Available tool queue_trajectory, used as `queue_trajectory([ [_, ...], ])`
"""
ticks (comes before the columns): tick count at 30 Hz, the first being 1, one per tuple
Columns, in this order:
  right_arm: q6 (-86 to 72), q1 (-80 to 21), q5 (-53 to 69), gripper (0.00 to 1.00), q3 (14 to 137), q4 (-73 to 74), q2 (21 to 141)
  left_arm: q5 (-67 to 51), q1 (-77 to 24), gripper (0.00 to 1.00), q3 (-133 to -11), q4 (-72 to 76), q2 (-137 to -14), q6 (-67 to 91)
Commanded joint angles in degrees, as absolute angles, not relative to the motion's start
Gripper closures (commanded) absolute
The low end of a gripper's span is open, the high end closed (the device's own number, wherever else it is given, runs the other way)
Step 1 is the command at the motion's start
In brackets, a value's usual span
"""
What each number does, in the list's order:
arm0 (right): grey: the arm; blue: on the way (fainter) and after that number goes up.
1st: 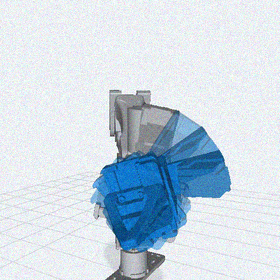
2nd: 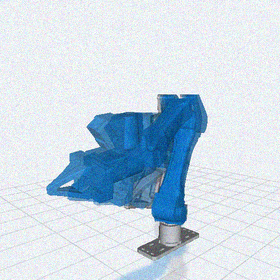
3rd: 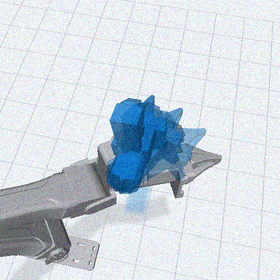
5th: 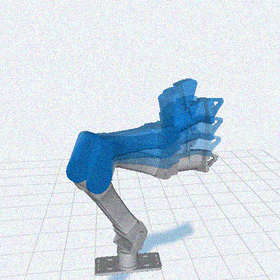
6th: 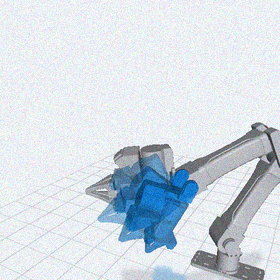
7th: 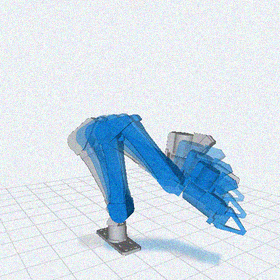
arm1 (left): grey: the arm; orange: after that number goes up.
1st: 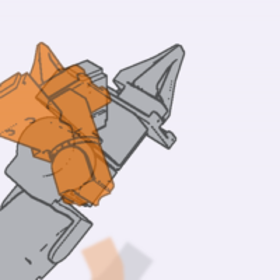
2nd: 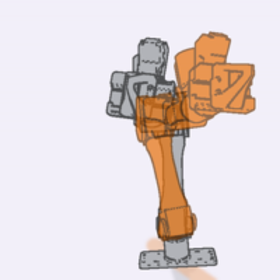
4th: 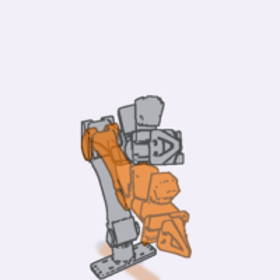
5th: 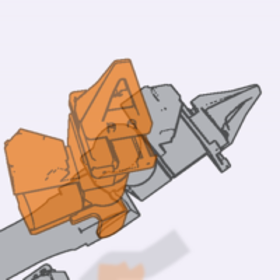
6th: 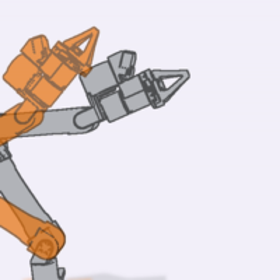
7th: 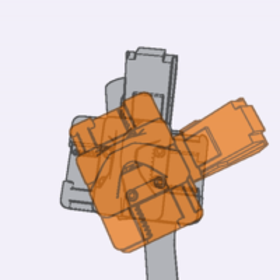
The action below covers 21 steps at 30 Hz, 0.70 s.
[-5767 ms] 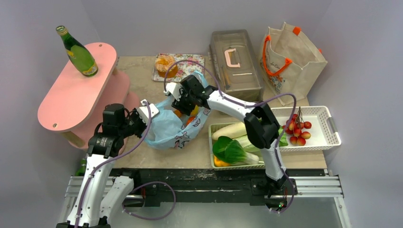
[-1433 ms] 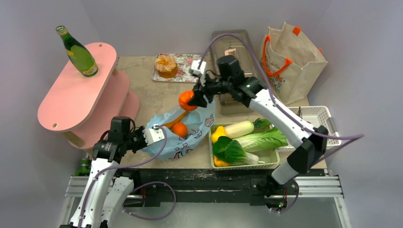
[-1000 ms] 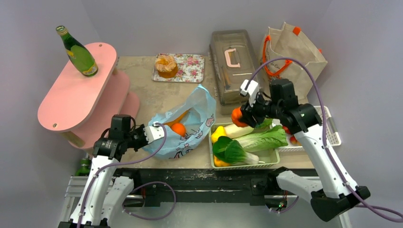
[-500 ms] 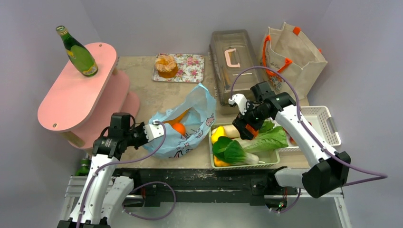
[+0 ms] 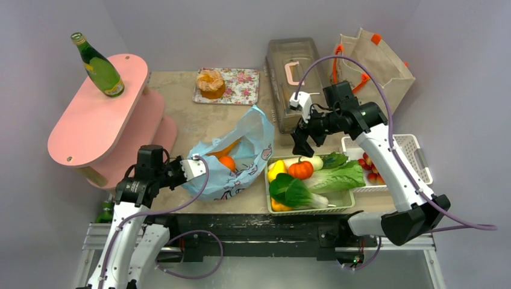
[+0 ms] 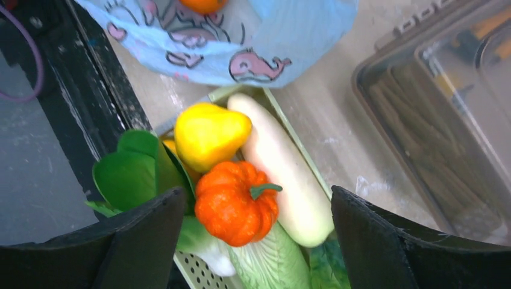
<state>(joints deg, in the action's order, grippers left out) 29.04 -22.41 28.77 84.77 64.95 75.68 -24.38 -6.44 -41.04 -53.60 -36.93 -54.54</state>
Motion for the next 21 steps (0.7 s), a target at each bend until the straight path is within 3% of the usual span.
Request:
queue_trajectory([
  [1, 20.81, -27.96, 33.98, 0.25, 88.60, 51.36, 74.91, -25.91, -6.34, 1.00, -41.04, -50.78, -34.75, -52.95],
  [6, 13.17, -42.00, 28.43, 0.54, 88.18, 31.22, 80.38, -27.14, -6.33, 1.00, -38.19, -46.98, -29.03, -52.05],
  [10, 14.76, -47.08, 26.73, 0.71, 90.88, 26.31, 88.80, -22.36, -6.16, 1.00, -35.58, -44.23, -24.78, -51.47],
  [15, 22.44, -47.86, 25.11, 0.81, 83.52, 17.83, 94.31, -25.04, -5.89, 1.00, -35.27, -55.38, -21.95, -59.92],
  [17, 24.97, -47.82, 25.19, 0.83, 80.39, 15.14, 95.91, -21.17, -5.89, 1.00, -33.79, -57.22, -22.28, -61.36],
  [21, 27.21, -48.44, 27.10, 0.78, 79.24, 13.54, 99.17, -14.08, -5.92, 1.00, -30.55, -58.39, -22.27, -63.83],
])
